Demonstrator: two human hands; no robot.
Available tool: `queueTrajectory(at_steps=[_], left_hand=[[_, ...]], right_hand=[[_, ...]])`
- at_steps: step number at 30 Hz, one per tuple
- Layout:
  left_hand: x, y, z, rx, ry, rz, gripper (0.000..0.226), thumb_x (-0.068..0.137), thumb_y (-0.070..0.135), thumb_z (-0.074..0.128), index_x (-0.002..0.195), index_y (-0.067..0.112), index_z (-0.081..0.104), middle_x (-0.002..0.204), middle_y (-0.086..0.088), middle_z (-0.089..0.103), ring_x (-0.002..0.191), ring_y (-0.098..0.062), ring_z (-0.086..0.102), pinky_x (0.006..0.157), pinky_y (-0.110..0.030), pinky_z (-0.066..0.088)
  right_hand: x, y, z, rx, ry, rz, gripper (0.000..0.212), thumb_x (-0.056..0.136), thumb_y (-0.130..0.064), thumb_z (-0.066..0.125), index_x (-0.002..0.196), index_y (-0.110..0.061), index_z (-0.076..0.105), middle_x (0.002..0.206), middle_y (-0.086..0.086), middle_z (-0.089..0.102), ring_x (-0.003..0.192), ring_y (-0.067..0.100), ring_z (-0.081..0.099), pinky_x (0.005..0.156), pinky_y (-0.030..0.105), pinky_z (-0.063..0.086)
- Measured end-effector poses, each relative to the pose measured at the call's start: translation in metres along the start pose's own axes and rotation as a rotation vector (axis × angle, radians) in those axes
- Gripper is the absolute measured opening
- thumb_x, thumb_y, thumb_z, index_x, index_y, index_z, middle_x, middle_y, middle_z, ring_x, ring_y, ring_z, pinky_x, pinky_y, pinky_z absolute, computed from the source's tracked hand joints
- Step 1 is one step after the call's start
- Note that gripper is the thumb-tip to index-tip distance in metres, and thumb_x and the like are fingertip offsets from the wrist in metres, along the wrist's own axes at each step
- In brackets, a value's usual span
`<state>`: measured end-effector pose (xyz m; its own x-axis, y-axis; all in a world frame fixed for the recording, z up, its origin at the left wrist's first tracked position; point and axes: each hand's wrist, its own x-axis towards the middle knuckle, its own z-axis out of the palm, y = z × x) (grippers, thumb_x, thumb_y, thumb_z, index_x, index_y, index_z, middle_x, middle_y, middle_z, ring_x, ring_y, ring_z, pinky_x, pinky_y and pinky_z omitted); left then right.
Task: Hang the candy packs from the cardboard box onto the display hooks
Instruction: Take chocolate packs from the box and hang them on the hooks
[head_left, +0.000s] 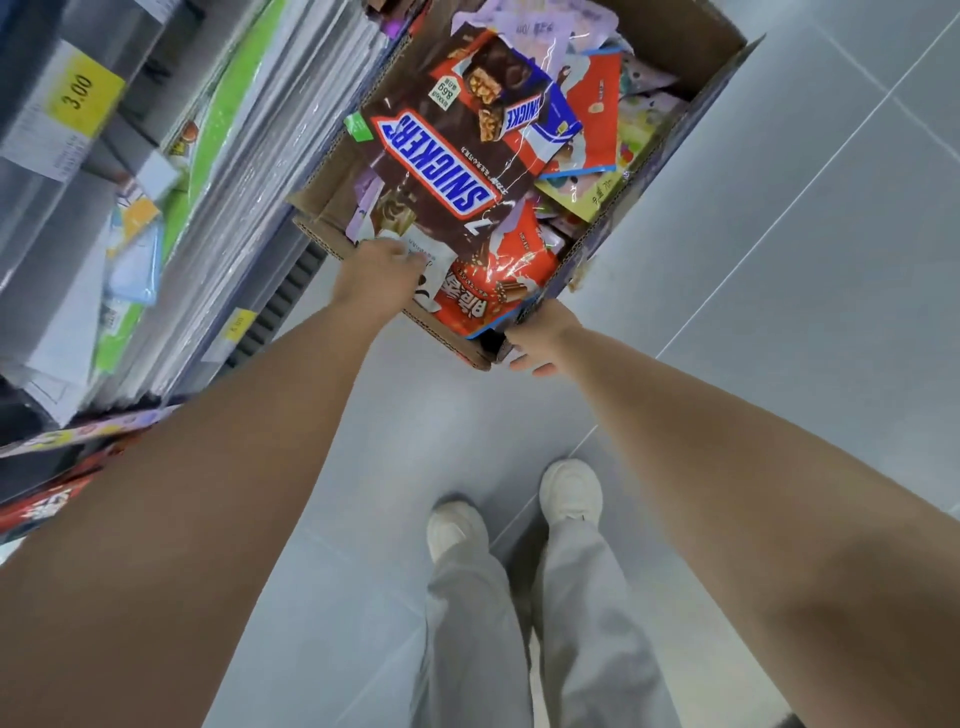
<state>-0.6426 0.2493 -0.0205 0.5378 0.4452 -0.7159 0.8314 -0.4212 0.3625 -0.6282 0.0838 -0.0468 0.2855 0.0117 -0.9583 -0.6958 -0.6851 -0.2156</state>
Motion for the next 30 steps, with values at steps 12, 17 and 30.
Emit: queueTrajectory(at_steps=[12,17,30], left_hand=[[0.029,0.058,0.009,-0.834,-0.025,-0.193,0.018,0.089,-0.002,0.051,0.097,0.014,0.051,0.059,0.004,0.055,0.029,0.000,0.038,0.030,-0.009,0.026],[-0.015,0.071,-0.024,-0.560,-0.059,0.173,0.039,0.090,-0.001,0.044,0.123,0.014,0.058,0.092,-0.002,0.066,0.053,0.002,0.058,0.043,-0.010,0.042],[-0.001,0.037,-0.012,-0.359,-0.036,-0.056,0.039,0.092,0.017,0.053,0.130,0.016,0.046,0.126,-0.007,0.053,0.108,-0.020,0.053,0.094,-0.034,0.045]], right_hand=[[-0.032,-0.035,-0.061,-0.118,0.175,-0.382,0.033,0.087,-0.023,0.058,0.117,-0.010,0.052,0.112,0.006,0.062,0.104,0.023,0.060,0.089,0.035,0.050],[-0.053,-0.068,-0.080,-0.173,0.317,-0.655,0.085,0.074,-0.030,0.076,0.142,-0.014,0.028,0.139,0.003,0.044,0.129,0.019,0.041,0.105,0.032,0.036],[-0.052,-0.010,-0.112,0.153,0.075,-0.270,0.040,0.081,-0.018,0.071,0.119,-0.013,0.056,0.116,0.010,0.065,0.091,0.022,0.064,0.084,0.036,0.051]])
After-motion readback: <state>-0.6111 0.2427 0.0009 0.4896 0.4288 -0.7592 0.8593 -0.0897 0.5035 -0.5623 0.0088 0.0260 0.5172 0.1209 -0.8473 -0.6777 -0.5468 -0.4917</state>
